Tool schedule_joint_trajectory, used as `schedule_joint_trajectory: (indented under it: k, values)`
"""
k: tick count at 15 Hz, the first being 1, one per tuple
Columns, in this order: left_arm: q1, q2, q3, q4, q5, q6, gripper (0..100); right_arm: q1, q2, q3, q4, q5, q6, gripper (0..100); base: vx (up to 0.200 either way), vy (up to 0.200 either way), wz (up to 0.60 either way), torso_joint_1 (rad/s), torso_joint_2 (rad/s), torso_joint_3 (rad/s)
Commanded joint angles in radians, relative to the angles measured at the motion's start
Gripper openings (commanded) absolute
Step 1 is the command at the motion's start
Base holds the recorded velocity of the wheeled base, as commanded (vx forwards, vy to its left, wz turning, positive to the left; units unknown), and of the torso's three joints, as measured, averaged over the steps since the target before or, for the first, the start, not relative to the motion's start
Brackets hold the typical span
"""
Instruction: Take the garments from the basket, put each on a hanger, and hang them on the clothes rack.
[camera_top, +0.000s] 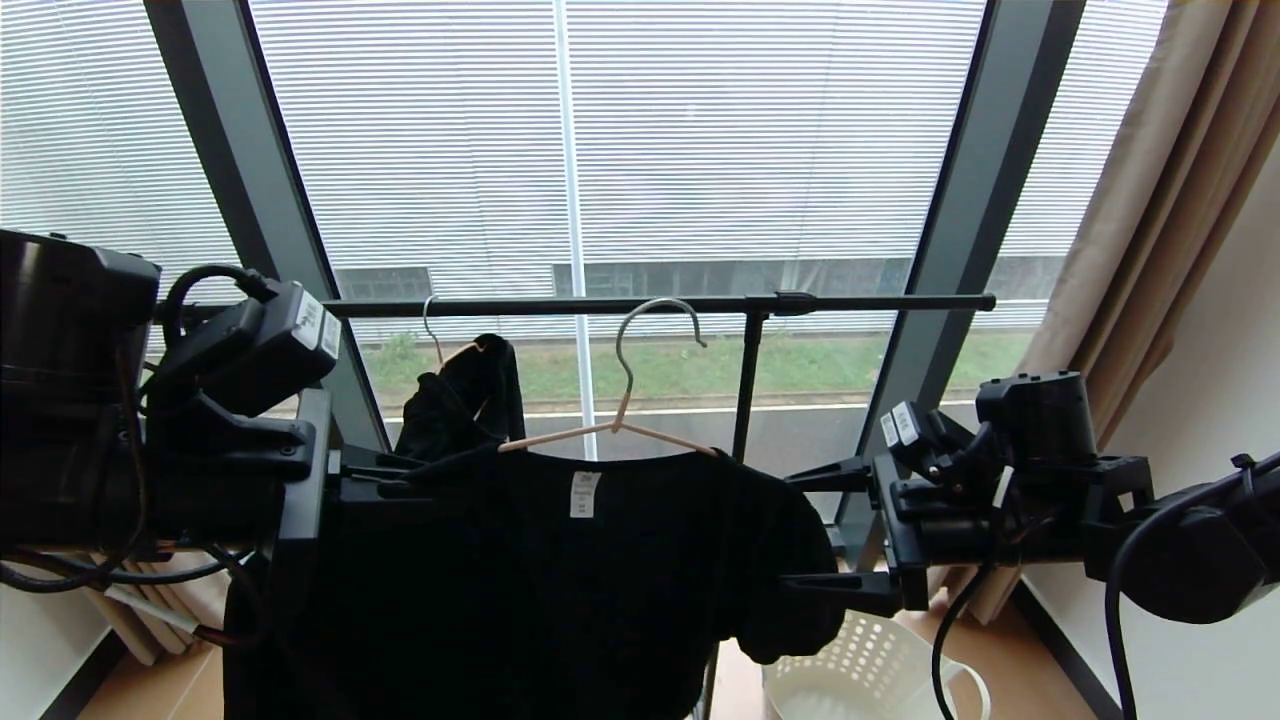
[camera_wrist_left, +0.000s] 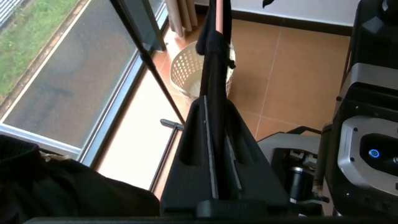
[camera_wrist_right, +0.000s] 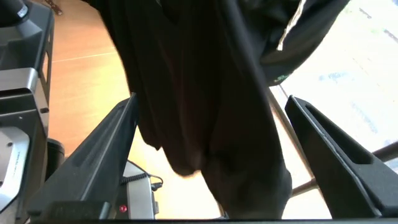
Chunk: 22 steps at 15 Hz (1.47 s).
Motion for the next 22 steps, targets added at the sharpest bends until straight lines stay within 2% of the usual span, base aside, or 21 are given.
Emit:
schedule_joint_trajectory:
  k: [1,4,6,14,15,22]
  values:
    - [0.025,-0.046,0.009,0.000,0.000,-0.002,0,-0.011,0.038,-0.009,0.001,0.000,-0.001,100,0.000,0.000,0.00,0.000,0.00,0.000]
    - [0.053,-0.078,0.018,0.001,-0.003,-0.009,0,-0.016,0.063,-0.015,-0.001,0.000,-0.003,100,0.000,0.000,0.00,0.000,0.00,0.000]
    - [0.054,-0.112,0.024,0.001,-0.003,-0.032,0,-0.017,0.112,-0.034,-0.001,-0.001,-0.013,100,0.000,0.000,0.00,0.000,0.00,0.000]
    - [0.054,-0.155,0.030,0.001,-0.003,-0.048,0,-0.049,0.206,-0.076,0.001,-0.004,-0.015,100,0.000,0.000,0.00,0.000,0.00,0.000]
    - [0.054,-0.155,0.032,0.001,-0.003,-0.049,0,-0.062,0.209,-0.084,0.001,-0.004,-0.015,0,0.000,0.000,0.00,0.000,0.00,0.000]
    - [0.080,-0.161,0.032,0.001,-0.003,-0.055,0,-0.154,0.209,-0.133,0.004,-0.004,-0.013,0,0.000,0.000,0.00,0.000,0.00,0.000]
